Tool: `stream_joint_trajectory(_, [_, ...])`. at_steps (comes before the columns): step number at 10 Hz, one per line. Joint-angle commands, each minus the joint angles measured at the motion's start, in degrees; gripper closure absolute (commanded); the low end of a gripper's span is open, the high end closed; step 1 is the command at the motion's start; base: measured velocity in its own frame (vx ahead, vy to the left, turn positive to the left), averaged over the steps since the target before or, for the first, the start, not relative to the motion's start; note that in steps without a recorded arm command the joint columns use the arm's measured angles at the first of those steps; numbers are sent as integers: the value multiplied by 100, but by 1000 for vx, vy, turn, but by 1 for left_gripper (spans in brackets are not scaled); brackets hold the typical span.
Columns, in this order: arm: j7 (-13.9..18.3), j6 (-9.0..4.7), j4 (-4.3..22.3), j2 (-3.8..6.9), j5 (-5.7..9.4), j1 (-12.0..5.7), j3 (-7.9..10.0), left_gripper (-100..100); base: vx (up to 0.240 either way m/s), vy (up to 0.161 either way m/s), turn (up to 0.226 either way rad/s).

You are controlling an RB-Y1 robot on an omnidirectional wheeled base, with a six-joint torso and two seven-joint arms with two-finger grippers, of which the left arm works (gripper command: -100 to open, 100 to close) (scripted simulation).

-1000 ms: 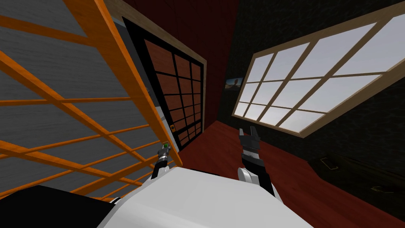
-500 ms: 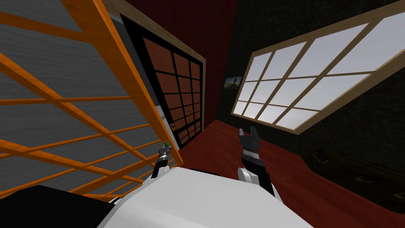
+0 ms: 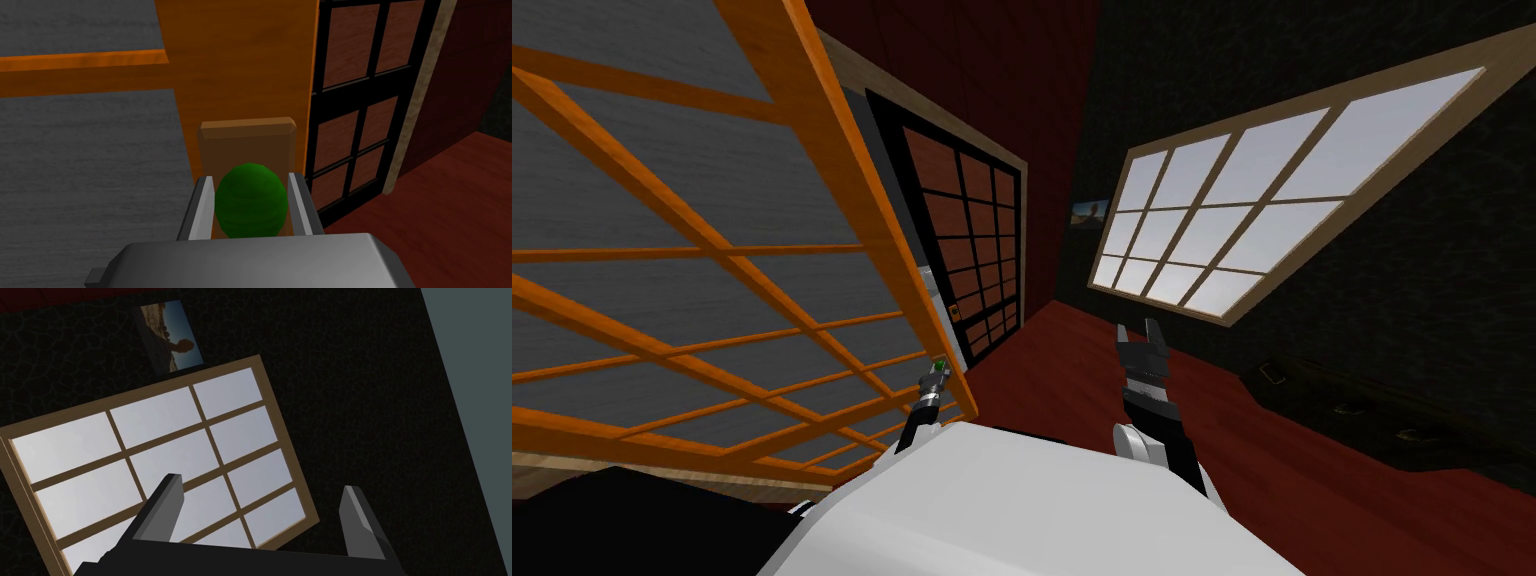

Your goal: Pull the door open

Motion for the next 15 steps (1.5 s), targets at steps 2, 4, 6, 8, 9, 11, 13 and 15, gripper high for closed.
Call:
stream_joint_trajectory(2, [32, 5, -12, -1, -37, 12, -68, 100, -144, -6, -32])
stream_joint_trajectory(4, [143, -26, -74, 48, -133, 81, -246, 100, -192, 11, -56])
stream_joint_trajectory(6, [255, -69, -151, 120, -225, 142, -413, 100, -223, 0, -68])
stream_joint_trajectory(8, [347, -104, -214, 179, -301, 191, -548, 100, -211, 17, -56])
stream_joint_trajectory(9, [407, -128, -255, 217, -350, 224, -638, 100, -248, -15, -56])
stream_joint_trajectory(11, [397, -106, -286, 222, -355, 214, -644, 100, -168, -3, -29])
stream_joint_trajectory(13, [501, -163, -344, 284, -452, 296, -820, 100, -158, 11, -48])
stream_joint_trajectory(15, [593, -228, -404, 356, -535, 358, -963, 100, -209, 51, -68])
